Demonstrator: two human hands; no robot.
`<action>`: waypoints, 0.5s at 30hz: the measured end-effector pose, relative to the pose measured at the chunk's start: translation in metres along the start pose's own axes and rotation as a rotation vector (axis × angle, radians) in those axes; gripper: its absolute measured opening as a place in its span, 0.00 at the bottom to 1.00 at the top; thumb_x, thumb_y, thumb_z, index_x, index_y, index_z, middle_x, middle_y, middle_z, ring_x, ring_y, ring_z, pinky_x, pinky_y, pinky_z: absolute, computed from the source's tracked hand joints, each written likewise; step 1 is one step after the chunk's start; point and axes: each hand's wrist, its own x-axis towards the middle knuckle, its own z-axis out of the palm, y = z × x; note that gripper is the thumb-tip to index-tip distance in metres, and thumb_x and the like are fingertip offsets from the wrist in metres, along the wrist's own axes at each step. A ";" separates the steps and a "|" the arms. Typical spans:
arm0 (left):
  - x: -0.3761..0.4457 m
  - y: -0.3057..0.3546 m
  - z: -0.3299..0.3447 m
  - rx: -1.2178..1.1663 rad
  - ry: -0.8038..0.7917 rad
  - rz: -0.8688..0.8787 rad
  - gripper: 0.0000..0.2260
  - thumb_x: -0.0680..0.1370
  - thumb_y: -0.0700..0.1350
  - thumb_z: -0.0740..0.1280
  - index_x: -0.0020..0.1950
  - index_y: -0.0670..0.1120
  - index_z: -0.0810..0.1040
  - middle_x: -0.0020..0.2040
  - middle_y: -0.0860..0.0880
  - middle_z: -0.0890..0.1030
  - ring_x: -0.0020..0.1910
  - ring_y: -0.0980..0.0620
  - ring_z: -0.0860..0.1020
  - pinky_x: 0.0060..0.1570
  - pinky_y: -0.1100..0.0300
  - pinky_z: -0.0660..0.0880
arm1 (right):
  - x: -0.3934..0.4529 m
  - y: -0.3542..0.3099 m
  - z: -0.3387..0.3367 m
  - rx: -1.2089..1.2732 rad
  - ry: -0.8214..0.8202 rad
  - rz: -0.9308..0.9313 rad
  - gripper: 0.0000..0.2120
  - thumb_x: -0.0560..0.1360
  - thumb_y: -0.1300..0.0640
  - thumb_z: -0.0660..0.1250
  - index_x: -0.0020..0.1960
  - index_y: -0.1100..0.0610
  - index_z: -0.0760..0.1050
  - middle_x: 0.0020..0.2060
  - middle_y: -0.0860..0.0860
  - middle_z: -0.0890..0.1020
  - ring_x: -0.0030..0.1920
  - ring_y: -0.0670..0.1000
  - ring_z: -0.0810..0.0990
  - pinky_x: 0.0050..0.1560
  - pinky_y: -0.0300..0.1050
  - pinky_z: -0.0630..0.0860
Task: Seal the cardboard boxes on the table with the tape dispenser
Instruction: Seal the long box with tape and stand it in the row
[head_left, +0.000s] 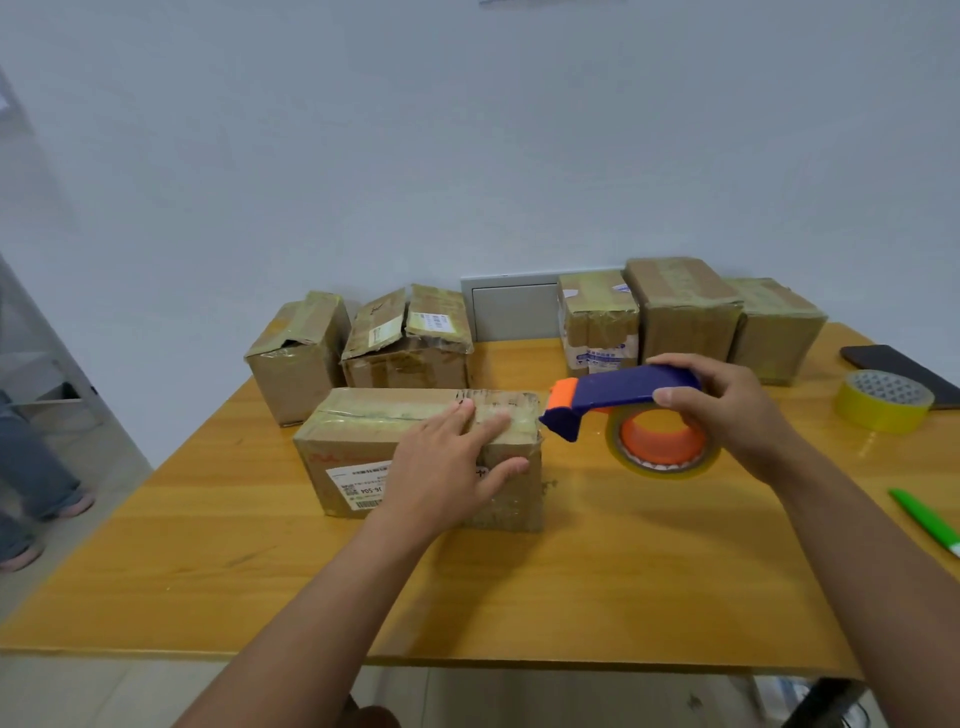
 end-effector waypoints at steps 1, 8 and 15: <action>0.000 0.002 -0.001 0.008 -0.003 -0.003 0.34 0.74 0.74 0.46 0.77 0.62 0.58 0.78 0.48 0.61 0.77 0.49 0.59 0.73 0.51 0.57 | -0.002 0.002 0.003 0.001 0.007 0.002 0.23 0.67 0.44 0.70 0.61 0.45 0.76 0.54 0.46 0.80 0.53 0.49 0.79 0.44 0.40 0.76; 0.016 0.033 -0.001 -0.008 0.038 0.094 0.40 0.75 0.72 0.50 0.80 0.50 0.53 0.80 0.50 0.52 0.79 0.53 0.51 0.73 0.58 0.47 | -0.007 0.008 0.013 0.022 0.008 0.013 0.23 0.65 0.41 0.70 0.60 0.41 0.75 0.56 0.46 0.79 0.54 0.49 0.78 0.45 0.40 0.75; 0.020 0.035 0.006 -0.010 0.008 0.113 0.31 0.81 0.64 0.50 0.80 0.51 0.51 0.80 0.52 0.55 0.78 0.55 0.55 0.72 0.55 0.62 | -0.018 0.017 0.006 0.062 0.018 0.030 0.28 0.62 0.35 0.69 0.61 0.40 0.75 0.56 0.45 0.79 0.54 0.47 0.79 0.43 0.38 0.77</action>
